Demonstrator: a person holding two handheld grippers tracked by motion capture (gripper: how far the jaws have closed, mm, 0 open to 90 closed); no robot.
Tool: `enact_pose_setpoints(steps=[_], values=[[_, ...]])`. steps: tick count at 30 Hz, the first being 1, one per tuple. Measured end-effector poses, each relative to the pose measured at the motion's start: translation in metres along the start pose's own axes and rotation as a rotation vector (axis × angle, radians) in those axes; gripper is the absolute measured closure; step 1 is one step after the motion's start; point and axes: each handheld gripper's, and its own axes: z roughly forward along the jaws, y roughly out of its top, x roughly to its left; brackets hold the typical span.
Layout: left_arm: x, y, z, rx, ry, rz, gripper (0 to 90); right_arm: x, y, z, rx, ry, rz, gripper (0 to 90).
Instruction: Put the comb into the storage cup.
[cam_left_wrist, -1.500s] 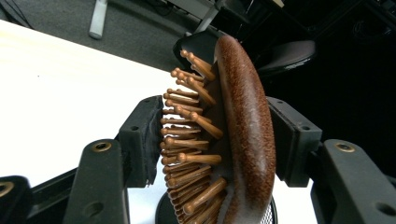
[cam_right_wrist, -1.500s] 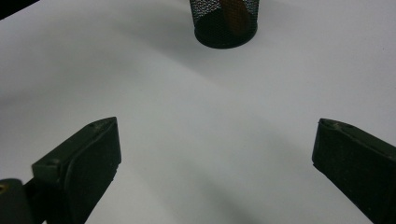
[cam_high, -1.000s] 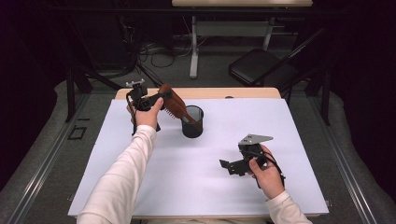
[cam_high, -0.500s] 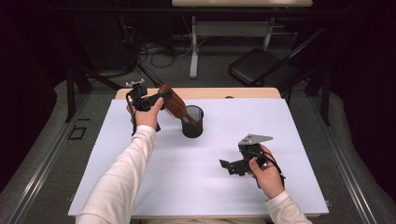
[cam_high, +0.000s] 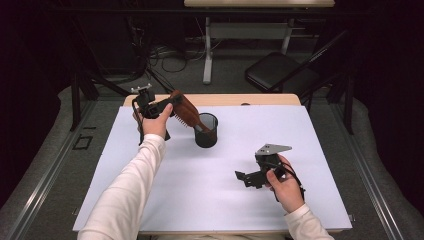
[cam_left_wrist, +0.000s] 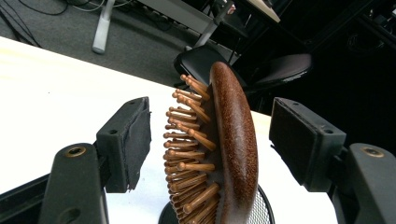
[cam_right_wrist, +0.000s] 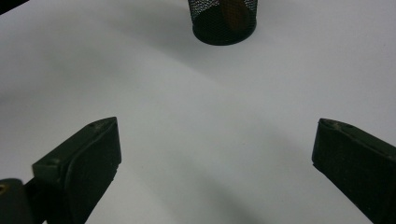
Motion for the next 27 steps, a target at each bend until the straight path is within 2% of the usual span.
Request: enact_pose_setpoints(steps=[27], values=[[0.010,0.013,-0.030,-0.035,-0.006,0.003,30.1,-0.002,0.000,0.004,0.008,-0.001,0.005,1.0]])
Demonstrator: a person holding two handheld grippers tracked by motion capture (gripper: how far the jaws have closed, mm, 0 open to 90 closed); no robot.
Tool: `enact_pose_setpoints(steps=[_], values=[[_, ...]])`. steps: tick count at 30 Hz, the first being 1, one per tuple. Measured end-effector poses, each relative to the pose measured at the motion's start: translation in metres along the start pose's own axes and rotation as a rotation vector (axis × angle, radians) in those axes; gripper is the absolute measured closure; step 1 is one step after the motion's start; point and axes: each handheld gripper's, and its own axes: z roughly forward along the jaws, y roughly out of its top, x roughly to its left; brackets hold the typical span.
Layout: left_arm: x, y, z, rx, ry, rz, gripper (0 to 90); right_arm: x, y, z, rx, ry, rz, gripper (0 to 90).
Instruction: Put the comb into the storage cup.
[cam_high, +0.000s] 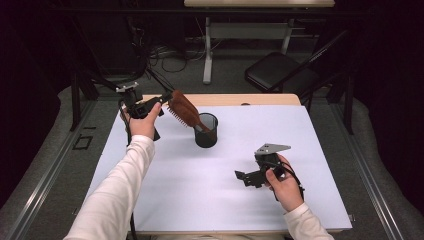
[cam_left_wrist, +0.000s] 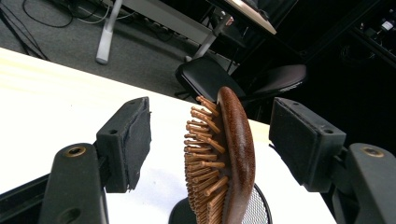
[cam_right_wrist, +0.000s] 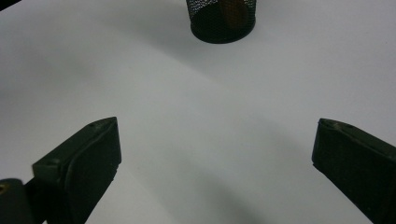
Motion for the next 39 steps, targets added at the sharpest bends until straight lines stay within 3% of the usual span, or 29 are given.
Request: enact_pose_setpoints(steps=[19,26,29,33,39], values=[[0.003,0.007,-0.013,0.002,-0.028,0.048,31.0,-0.001,0.000,0.001,0.001,-0.002,0.001,1.4],[0.000,0.010,-0.015,0.007,-0.018,0.121,32.4,-0.002,0.000,0.001,-0.002,-0.002,-0.001,1.5],[0.000,0.010,-0.017,0.069,0.005,0.111,31.5,-0.002,0.000,0.000,0.002,-0.003,0.003,1.5],[0.000,0.010,-0.019,0.085,0.009,0.140,32.5,-0.004,0.000,0.000,0.000,0.000,0.003,1.7],[-0.001,0.011,-0.026,0.086,0.024,0.219,30.2,-0.006,0.000,0.003,0.002,0.000,0.004,2.5]])
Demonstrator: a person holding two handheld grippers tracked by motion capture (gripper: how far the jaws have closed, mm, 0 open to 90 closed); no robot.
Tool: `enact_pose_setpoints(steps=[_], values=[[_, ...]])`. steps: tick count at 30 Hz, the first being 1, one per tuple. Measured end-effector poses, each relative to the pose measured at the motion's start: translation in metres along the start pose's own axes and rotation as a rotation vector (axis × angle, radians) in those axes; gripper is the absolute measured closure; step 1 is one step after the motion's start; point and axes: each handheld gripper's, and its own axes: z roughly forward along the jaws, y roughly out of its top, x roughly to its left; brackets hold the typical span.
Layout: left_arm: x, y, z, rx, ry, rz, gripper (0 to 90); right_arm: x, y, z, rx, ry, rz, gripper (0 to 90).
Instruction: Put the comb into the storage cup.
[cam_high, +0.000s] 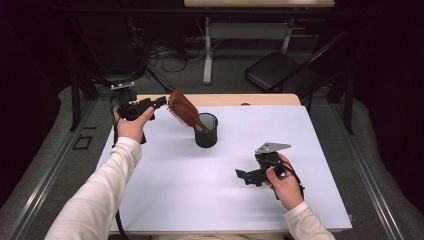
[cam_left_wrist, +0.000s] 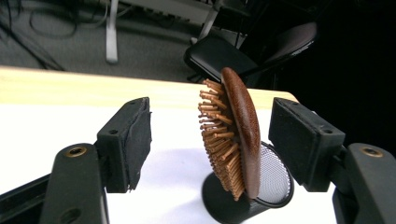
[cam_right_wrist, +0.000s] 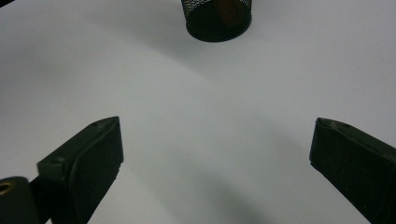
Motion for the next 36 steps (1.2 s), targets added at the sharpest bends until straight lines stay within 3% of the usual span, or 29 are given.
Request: enact_pose_setpoints(steps=[7,15,24,28,36], values=[[-0.002,-0.001,-0.009,-0.034,0.001,0.139,29.9,0.001,0.000,-0.002,-0.004,0.004,0.004,2.5],[-0.007,-0.004,-0.014,-0.026,-0.020,0.236,30.0,-0.001,0.001,-0.002,-0.006,0.000,0.008,2.8],[-0.004,-0.012,-0.016,0.031,-0.046,0.293,28.5,-0.001,0.001,-0.003,-0.015,-0.006,0.010,2.8],[0.000,-0.016,-0.019,0.033,-0.068,0.286,23.8,-0.002,0.001,-0.004,-0.014,-0.008,0.011,2.8],[0.004,-0.021,-0.033,0.039,-0.112,0.318,17.4,-0.003,0.004,-0.006,-0.021,-0.017,0.011,3.3]])
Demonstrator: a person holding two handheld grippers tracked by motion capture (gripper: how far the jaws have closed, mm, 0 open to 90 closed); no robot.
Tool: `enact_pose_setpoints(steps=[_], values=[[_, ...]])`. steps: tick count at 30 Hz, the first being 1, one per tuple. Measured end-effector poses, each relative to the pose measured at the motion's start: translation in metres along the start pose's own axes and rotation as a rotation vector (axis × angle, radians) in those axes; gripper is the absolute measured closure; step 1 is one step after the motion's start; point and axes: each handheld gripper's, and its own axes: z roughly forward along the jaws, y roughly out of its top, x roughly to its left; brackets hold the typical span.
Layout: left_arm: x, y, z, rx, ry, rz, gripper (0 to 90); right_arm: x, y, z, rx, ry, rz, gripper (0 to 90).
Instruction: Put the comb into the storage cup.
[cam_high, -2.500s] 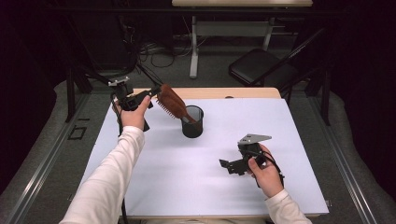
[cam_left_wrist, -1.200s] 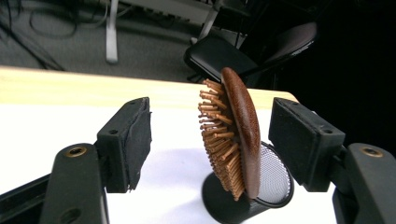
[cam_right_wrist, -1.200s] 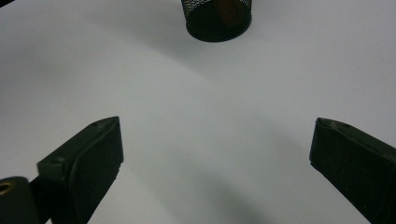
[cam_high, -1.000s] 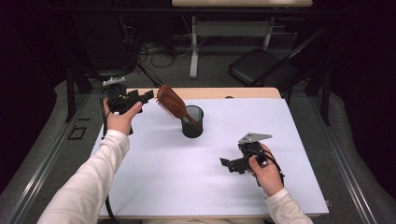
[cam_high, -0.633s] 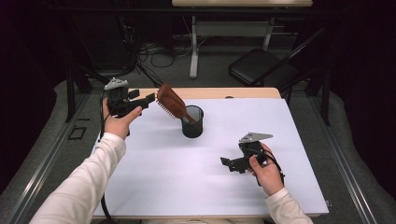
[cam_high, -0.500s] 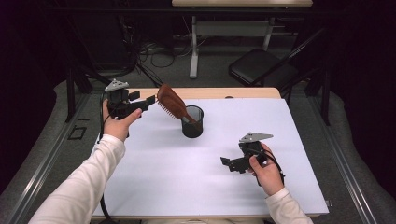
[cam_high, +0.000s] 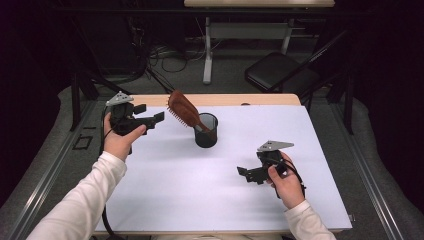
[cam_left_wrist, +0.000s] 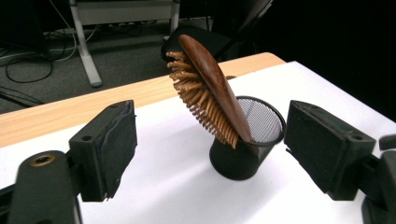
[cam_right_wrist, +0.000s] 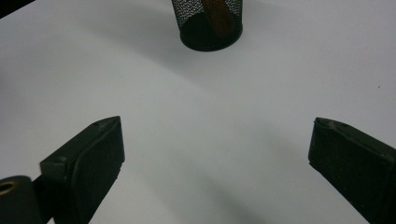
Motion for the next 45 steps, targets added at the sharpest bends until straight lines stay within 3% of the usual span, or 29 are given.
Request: enact_pose_setpoints(steps=[7,13,19,29,34,45], values=[[-0.004,-0.008,-0.015,-0.016,-0.039,0.018,15.7,0.002,0.008,-0.004,-0.016,-0.010,-0.006,3.2],[-0.009,-0.019,-0.024,-0.017,-0.093,0.061,15.6,0.006,0.014,-0.008,-0.012,-0.017,-0.033,3.2],[-0.014,-0.035,-0.028,0.006,-0.090,0.103,15.7,0.007,0.016,-0.009,-0.007,-0.010,-0.040,3.3],[-0.022,-0.069,-0.034,-0.004,-0.157,0.080,15.7,0.009,0.012,-0.014,-0.003,-0.022,-0.058,3.3],[-0.025,-0.086,-0.035,-0.008,-0.171,0.066,15.6,0.007,0.006,-0.016,-0.002,-0.027,-0.058,3.3],[-0.022,-0.119,-0.034,-0.020,-0.138,0.028,15.7,-0.004,-0.015,-0.023,-0.016,-0.057,-0.041,3.4]])
